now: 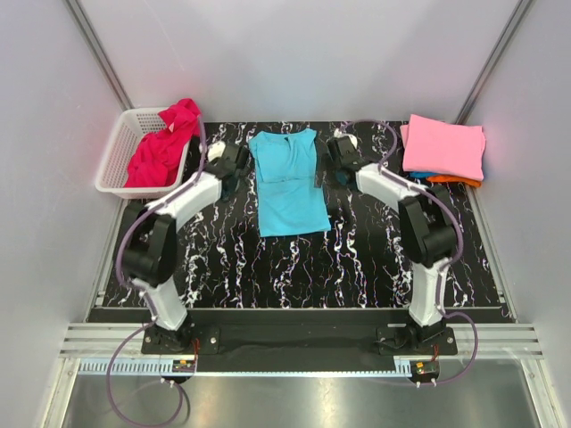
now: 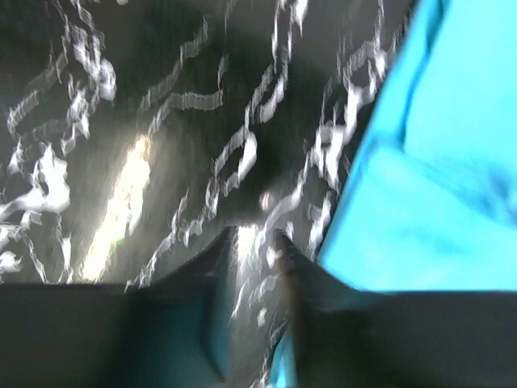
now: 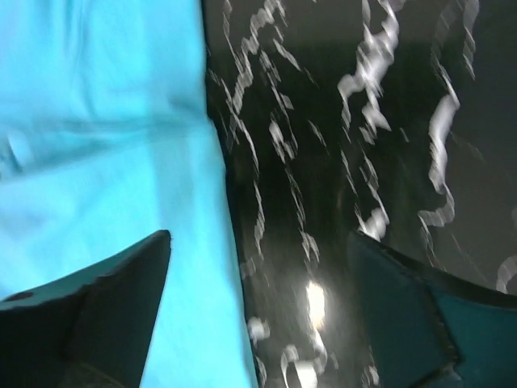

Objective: Fold and stack the t-shirts
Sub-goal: Fold the tshirt

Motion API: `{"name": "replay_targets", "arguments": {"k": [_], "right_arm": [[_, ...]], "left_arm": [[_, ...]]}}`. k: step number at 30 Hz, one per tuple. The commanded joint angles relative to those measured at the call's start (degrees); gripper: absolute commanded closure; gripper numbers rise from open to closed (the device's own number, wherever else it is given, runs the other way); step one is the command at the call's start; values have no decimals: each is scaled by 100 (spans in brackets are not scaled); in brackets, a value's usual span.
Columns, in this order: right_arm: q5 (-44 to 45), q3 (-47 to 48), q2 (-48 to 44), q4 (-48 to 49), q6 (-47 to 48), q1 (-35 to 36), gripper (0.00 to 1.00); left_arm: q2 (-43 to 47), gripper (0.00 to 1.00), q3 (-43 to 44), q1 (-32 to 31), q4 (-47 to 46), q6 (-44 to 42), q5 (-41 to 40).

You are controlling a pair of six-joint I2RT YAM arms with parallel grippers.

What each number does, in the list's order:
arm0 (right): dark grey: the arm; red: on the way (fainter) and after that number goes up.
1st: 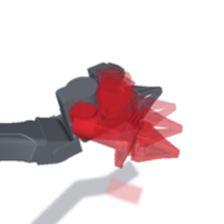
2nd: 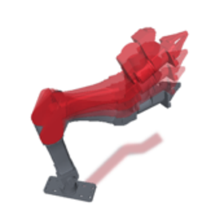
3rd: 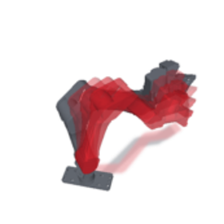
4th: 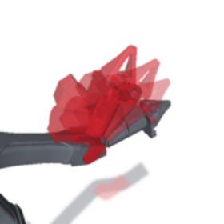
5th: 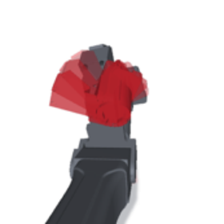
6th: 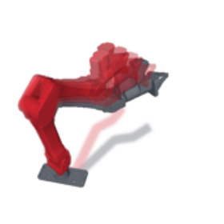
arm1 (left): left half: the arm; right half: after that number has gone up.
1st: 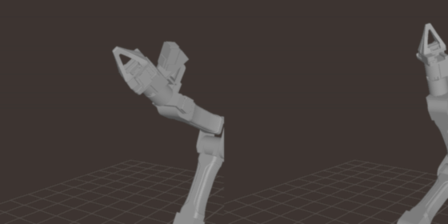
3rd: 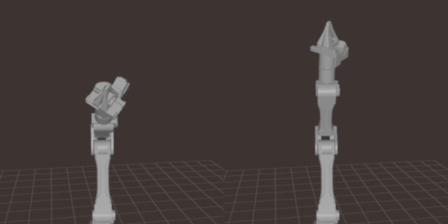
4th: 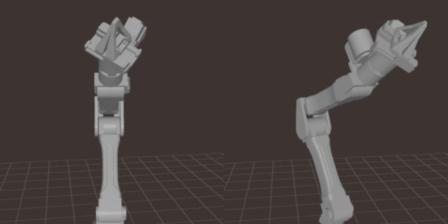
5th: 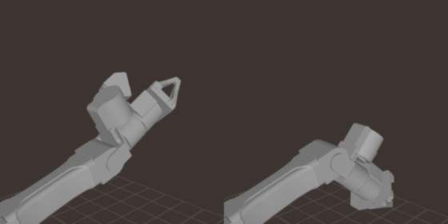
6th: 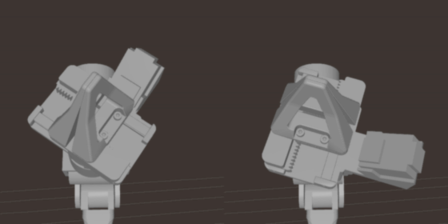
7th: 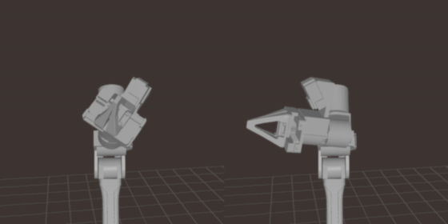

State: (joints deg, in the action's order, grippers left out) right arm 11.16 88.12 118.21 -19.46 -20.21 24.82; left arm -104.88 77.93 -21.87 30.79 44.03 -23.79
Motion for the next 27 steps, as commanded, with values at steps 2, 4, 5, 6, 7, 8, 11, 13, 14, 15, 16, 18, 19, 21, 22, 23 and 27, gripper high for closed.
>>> {"name": "replay_targets", "arguments": {"k": [2, 4, 5, 6, 7, 8, 11, 13, 14, 15, 16, 18, 19, 21, 22, 23, 27], "right_arm": [[-113, -1153, -1088, -163, -326, -30, 0], [-437, -1680, -1239, -163, -483, -38, 0], [-517, -1849, -1379, -146, -536, -38, 0], [-631, -2033, -1458, -24, -607, -38, 2], [-850, -2314, -1529, 12, -677, -38, 3], [-948, -2464, -1669, 74, -712, -30, 9], [-1309, -2965, -1959, 434, -809, -38, 25], [-1493, -3177, -2065, 645, -871, -30, 35], [-1537, -3230, -2083, 698, -880, -38, 42], [-1633, -3283, -2092, 803, -897, -30, 45], [-1678, -3396, -2101, 865, -958, -38, 46], [-1818, -3485, -2092, 1022, -1029, -30, 47], [-1871, -3572, -2074, 1084, -1047, -30, 48], [-2055, -3661, -2039, 1259, -1099, -38, 48], [-2074, -3731, -2022, 1296, -1117, -30, 48], [-2100, -3749, -1995, 1339, -1126, -30, 47], [-2144, -3776, -1986, 1445, -1135, -38, 48]], "left_arm": [[1002, 47, -1302, -19, -379, 333, 1417], [1293, 41, -1823, -28, -765, 518, 2006], [1416, 39, -2321, -28, -932, 719, 2167], [1687, 39, -2561, -37, -1239, 834, 2333], [1803, 39, -2799, -37, -1442, 931, 2727], [1935, 39, -3192, -54, -1618, 1149, 2818], [2278, 40, -3809, -107, -2303, 1493, 3090], [2384, 40, -4126, -98, -2602, 1713, 3257], [2385, 41, -4198, -98, -2787, 1792, 3275], [2367, 41, -4268, -107, -2919, 1863, 3310], [2306, 41, -4338, -107, -3025, 1933, 3398], [2227, 41, -4418, -107, -3174, 2083, 3407], [2113, 42, -4444, -107, -3219, 2135, 3390], [2025, 42, -4427, -107, -3359, 2145, 3372], [1955, 42, -4409, -107, -3377, 2136, 3346], [1867, 42, -4366, -107, -3377, 2136, 3311], [1682, 42, -4278, -116, -3544, 2075, 3153]]}}
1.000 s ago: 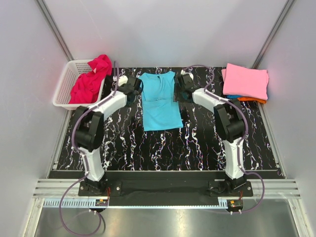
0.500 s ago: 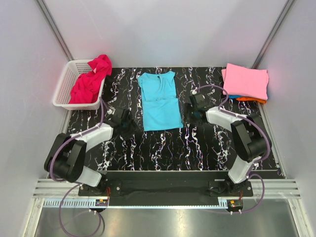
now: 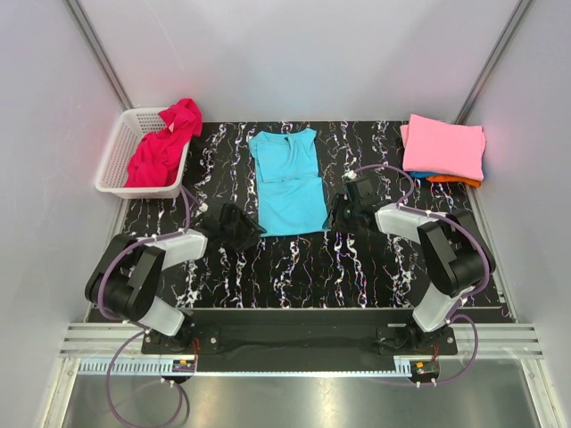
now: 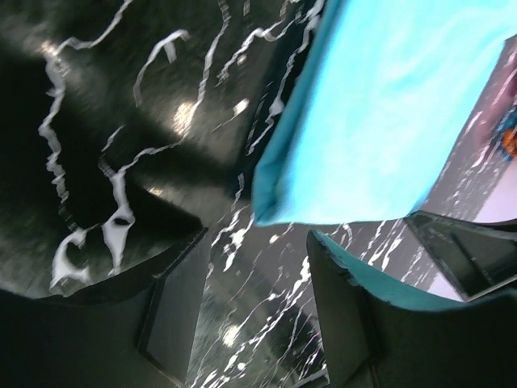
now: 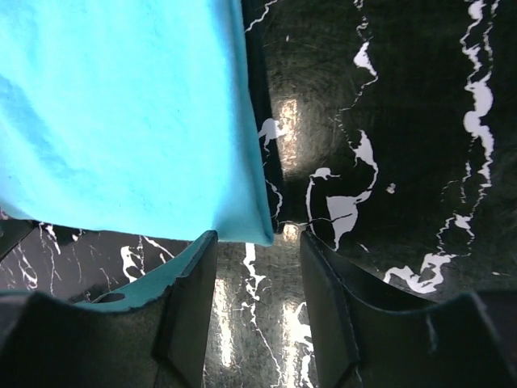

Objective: Fold and stack the t-shirts
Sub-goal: Fold the tshirt

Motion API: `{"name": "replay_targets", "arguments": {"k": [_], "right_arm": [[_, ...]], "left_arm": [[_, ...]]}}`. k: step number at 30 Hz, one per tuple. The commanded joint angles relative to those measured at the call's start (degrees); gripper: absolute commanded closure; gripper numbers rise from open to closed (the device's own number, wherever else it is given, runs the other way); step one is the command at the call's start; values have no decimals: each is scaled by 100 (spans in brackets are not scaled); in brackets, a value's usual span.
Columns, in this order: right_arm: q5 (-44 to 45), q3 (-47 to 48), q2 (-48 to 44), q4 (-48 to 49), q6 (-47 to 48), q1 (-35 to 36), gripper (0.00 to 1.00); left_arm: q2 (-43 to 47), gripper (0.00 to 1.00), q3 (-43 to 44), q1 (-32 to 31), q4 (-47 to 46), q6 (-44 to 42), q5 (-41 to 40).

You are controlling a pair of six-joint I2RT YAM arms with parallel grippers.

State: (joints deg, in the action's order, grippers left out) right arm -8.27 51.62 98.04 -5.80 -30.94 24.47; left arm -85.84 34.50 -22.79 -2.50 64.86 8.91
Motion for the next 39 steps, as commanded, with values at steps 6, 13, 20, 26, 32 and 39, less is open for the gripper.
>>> {"name": "replay_targets", "arguments": {"k": [6, 13, 20, 26, 32, 39], "right_arm": [[-271, 24, 171, 79, -96, -4, 47], [-359, 24, 233, 79, -97, -4, 49], [-588, -11, 330, 132, -9, -3, 57], [-535, -99, 365, 123, 0, 5, 100], [-228, -353, -38, -218, 9, -4, 100], [-42, -1319, -1250, -413, -70, 14, 100]], "left_arm": [[-477, 46, 276, -15, -216, -114, -258], [-661, 68, 355, -15, -303, -202, -223], [-837, 78, 356, -15, -453, -325, -178], [-917, 97, 277, -15, -497, -430, -249], [-645, 100, 31, -77, -357, -518, -380], [374, 100, -409, -760, 241, -606, -1171]]}}
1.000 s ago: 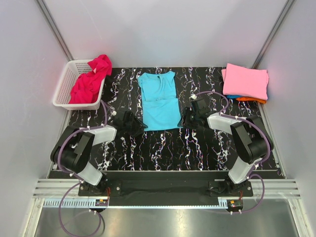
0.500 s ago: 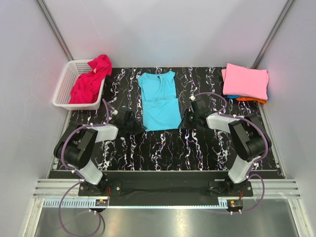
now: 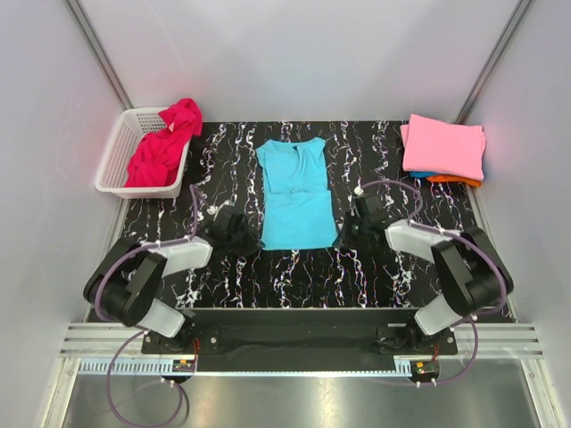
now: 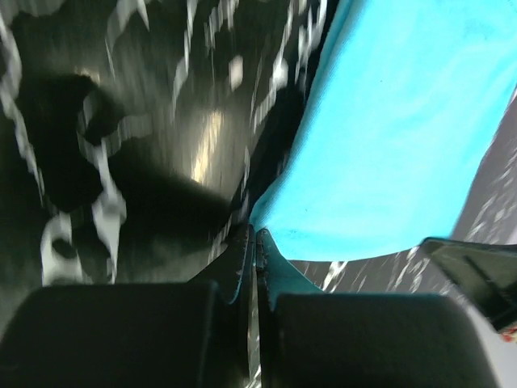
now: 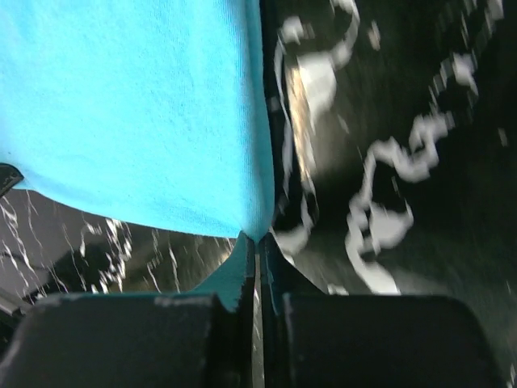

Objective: Fold and stack the t-shirts
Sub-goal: Fold the tshirt

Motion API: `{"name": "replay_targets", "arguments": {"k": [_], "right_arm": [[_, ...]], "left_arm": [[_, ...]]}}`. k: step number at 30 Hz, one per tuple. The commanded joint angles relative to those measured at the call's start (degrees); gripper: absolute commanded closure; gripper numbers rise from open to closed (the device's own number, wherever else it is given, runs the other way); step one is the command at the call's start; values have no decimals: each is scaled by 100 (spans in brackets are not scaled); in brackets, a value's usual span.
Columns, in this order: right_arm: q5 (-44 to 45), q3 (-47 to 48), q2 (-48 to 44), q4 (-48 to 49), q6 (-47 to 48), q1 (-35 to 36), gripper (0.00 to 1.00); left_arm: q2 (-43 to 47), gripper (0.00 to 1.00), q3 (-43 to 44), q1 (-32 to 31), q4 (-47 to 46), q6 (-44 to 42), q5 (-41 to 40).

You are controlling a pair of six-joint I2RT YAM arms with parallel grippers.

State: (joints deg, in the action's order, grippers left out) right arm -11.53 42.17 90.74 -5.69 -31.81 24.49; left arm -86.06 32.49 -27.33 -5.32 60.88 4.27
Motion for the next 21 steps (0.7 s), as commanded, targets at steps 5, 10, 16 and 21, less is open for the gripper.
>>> {"name": "replay_targets", "arguments": {"k": [5, 10, 16, 21], "right_arm": [[55, -754, -1637, -835, -359, 161, 100], [168, -965, -2489, -1381, -668, 503, 100], [475, -1159, -3481, -2058, -1213, 1171, 100], [801, -852, -4142, -2734, -1433, 1541, 100]], "left_arm": [[1273, 100, -550, -1167, 1111, 116, -1323], [2224, 100, -823, -1898, 2085, 835, -2095], [3498, 100, -832, -2724, 3281, 1566, -2923], [3834, 100, -465, -3190, 3704, 1690, -3300]]}}
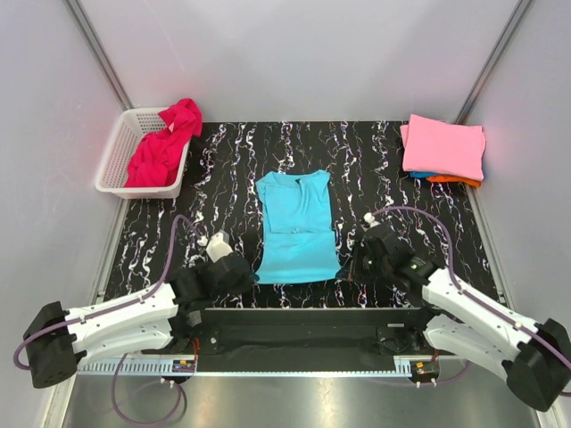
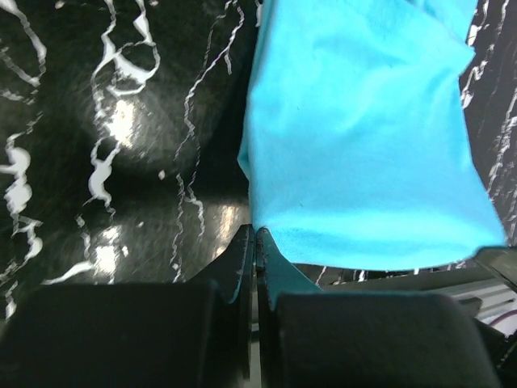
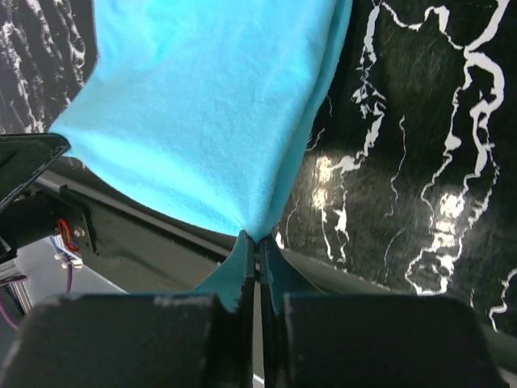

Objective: Fold and stack the t-shirts
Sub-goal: Fold the tshirt

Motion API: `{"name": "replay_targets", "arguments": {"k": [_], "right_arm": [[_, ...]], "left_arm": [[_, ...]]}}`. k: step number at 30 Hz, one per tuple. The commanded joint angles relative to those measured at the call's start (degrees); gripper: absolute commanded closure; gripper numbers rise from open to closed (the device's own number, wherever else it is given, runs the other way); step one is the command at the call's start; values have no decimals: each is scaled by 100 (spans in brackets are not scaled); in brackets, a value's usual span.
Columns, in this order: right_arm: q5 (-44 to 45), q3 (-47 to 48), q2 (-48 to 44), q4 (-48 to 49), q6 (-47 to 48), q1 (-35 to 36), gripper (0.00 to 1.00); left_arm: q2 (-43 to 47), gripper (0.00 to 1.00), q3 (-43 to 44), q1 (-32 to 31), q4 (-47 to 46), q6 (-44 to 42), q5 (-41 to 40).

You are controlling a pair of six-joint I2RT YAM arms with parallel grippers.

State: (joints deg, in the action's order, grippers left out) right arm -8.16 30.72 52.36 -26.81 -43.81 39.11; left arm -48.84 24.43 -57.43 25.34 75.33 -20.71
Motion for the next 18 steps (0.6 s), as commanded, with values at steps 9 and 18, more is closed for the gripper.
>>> {"name": "replay_targets", "arguments": {"k": [9, 18], "right_arm": [[1009, 1260, -384, -1327, 206, 88, 100], [1712, 2095, 62, -1450, 689, 96, 100]], "left_arm": [[-143, 100, 1608, -541, 1737, 368, -1909], [-600, 100, 2618, -541, 2387, 131, -2902]]}}
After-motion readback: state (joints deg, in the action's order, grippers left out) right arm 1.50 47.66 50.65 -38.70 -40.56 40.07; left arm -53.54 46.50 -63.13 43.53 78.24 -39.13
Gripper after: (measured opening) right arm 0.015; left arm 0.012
